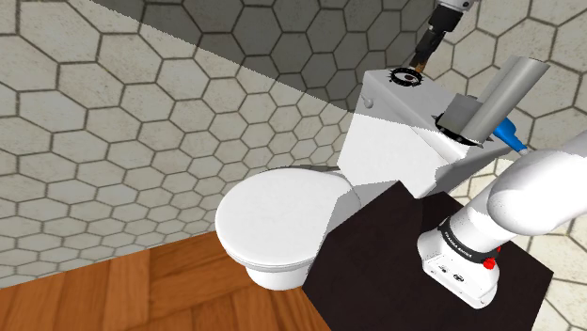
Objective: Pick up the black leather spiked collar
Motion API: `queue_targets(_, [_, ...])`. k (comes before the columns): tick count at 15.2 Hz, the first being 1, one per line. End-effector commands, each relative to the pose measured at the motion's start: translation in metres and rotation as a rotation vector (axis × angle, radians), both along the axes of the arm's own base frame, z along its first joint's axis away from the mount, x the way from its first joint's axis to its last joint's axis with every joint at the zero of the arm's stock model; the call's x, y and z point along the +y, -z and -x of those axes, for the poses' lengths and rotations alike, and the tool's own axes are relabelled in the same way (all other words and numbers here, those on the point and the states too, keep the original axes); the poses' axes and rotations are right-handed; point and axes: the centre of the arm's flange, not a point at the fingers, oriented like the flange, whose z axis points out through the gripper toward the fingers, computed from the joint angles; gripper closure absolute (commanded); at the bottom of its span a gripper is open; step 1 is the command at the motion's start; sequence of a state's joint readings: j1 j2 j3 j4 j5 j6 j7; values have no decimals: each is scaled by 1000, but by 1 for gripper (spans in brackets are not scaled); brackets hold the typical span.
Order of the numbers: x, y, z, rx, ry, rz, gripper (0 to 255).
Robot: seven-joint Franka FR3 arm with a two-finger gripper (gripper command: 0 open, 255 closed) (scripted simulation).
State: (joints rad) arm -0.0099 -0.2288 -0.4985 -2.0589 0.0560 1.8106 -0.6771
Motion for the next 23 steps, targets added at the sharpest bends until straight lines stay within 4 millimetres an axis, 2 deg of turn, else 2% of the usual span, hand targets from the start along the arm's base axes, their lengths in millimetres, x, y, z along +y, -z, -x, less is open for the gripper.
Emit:
queue_targets(1, [-26, 12, -11, 0, -12, -30, 0])
queue_targets(6, [-81, 47, -45, 2, -36, -102, 0])
queue_targets(13, [-81, 84, -45, 2, -36, -102, 0])
queue_targets(15, [-81, 87, -45, 2, -36, -102, 0])
queue_targets(16, [-81, 87, -45, 2, -36, -102, 255])
queue_targets(23, [-81, 87, -45, 2, -36, -102, 255])
